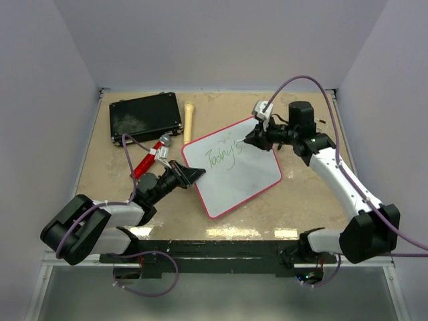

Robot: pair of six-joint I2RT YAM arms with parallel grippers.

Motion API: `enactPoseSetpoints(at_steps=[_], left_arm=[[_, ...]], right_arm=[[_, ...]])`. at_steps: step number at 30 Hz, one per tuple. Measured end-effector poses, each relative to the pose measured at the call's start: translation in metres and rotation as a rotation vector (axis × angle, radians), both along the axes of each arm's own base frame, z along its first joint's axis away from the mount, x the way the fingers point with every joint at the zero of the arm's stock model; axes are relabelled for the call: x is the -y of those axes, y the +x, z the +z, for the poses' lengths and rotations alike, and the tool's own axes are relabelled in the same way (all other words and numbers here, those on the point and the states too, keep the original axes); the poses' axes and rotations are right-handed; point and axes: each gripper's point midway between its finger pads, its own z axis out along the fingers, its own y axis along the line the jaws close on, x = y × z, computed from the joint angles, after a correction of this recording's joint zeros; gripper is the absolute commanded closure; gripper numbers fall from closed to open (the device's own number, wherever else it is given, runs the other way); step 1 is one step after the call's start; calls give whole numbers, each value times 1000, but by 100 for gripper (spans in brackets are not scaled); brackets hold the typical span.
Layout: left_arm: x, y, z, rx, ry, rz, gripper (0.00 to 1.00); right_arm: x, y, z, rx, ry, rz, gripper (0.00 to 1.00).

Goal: Write a sentence on the whiteboard

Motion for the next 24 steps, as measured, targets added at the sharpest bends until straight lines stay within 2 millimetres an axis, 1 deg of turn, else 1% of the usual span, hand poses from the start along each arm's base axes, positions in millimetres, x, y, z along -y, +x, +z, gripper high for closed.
enactPoseSetpoints(at_steps=[1,4,6,7,9,13,15,19,24], left_arm=[[0,0,0,0,0,0,100],[0,0,0,1,0,0,100],[0,0,0,1,0,0,100],[0,0,0,1,0,0,100],[0,0,0,1,0,-1,100],[0,0,0,5,2,-2,100],[0,-1,0,7,3,-3,100],[0,-1,0,8,3,-3,100],[0,-1,0,8,3,-4,100]], right_arm=[[2,-1,12,31,15,-2,100],[10,-3,36,98,43,-19,100],[16,-2,44,125,56,-32,100],[19,-2,44,130,60,-40,100],[28,2,39,122,60,-63,100],[49,9,20,81,49,-127,100],[56,11,15,73,47,-148,100],[60,10,9,60,53,-150,100],[60,8,8,59,65,-132,100]])
